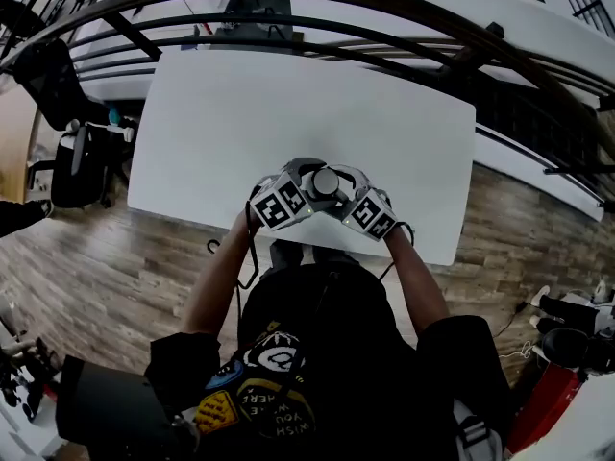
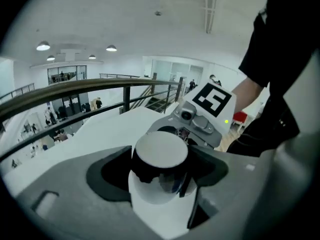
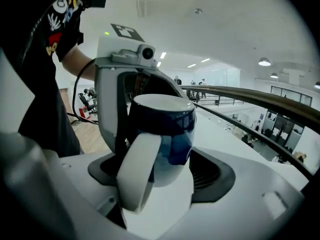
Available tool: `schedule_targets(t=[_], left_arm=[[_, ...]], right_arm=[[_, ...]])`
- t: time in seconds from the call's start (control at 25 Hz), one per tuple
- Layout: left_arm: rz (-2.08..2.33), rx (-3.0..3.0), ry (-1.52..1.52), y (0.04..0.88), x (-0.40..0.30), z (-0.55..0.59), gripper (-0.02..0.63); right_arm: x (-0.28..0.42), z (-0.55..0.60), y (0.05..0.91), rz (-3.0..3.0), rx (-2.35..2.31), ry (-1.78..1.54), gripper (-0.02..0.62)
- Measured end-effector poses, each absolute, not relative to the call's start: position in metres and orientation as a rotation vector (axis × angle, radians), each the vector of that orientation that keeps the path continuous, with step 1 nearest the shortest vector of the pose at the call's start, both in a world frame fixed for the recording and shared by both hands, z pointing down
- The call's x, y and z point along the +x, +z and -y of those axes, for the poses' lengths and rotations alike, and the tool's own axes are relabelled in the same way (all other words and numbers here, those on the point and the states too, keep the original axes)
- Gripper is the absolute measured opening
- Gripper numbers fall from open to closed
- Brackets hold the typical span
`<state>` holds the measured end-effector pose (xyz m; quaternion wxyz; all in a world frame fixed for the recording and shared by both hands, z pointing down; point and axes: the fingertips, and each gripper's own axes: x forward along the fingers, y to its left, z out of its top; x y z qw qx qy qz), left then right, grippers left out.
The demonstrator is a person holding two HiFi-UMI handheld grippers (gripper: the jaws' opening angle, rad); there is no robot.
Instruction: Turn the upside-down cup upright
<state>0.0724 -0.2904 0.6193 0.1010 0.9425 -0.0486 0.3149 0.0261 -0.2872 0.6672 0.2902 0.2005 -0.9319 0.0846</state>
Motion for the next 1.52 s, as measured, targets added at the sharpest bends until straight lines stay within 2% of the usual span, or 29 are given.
schedule_targets(t=[0.36, 0.52, 0.68, 0.76, 0.8, 0.92, 1.04, 1.08, 1.12, 1.2, 1.24, 1.28, 1.52], left_arm=[[0.328, 2.429, 0.294, 0.585, 0.039, 0.320, 0.354], [0.412, 2.370, 0.171, 0.580, 0.025, 0.338, 0.354], [0.385, 2.337, 0.079, 0.579, 0.014, 0.343, 0.354], [0.366, 2.323, 0.027, 0.577, 0.016, 0.341, 0.354], [0.365, 2.319, 0.009, 0.576, 0.018, 0.340, 0.356], [0.436, 2.356, 0.077, 0.586, 0.009, 0.340, 0.356], [0.573, 2.352, 0.241, 0.610, -0.022, 0.342, 0.353], [0.629, 2.344, 0.306, 0.618, -0.032, 0.342, 0.312], [0.692, 2.340, 0.369, 0.625, -0.041, 0.340, 0.222], [0.819, 2.330, 0.458, 0.635, -0.055, 0.336, 0.104], [0.871, 2.317, 0.471, 0.638, -0.060, 0.333, 0.023], [0.905, 2.299, 0.460, 0.639, -0.064, 0.329, 0.005], [0.933, 2.239, 0.383, 0.635, -0.067, 0.301, 0.005]], right_arm=[[0.046, 0.289, 0.633, 2.779, 0.660, 0.679, 0.376], [0.048, 0.290, 0.614, 2.930, 0.662, 1.145, 0.248], [0.028, 0.307, 0.585, 3.129, 0.490, 1.689, 0.183], [0.031, 0.312, 0.574, 3.202, 0.455, 1.800, 0.087], [0.032, 0.311, 0.571, 3.221, 0.443, 1.812, 0.077], [0.035, 0.309, 0.573, 3.207, 0.473, 1.763, 0.034], [0.043, 0.321, 0.600, 3.068, 0.674, 1.644, 0.031], [0.045, 0.327, 0.615, 2.980, 0.741, 1.558, 0.031], [0.046, 0.333, 0.633, 2.873, 0.788, 1.440, 0.031], [0.045, 0.344, 0.673, 2.635, 0.797, 1.155, 0.031], [0.042, 0.348, 0.693, 2.518, 0.766, 1.010, 0.031], [0.039, 0.352, 0.710, 2.408, 0.717, 0.872, 0.032], [0.013, 0.372, 0.760, 1.919, 0.278, 0.204, 0.032]])
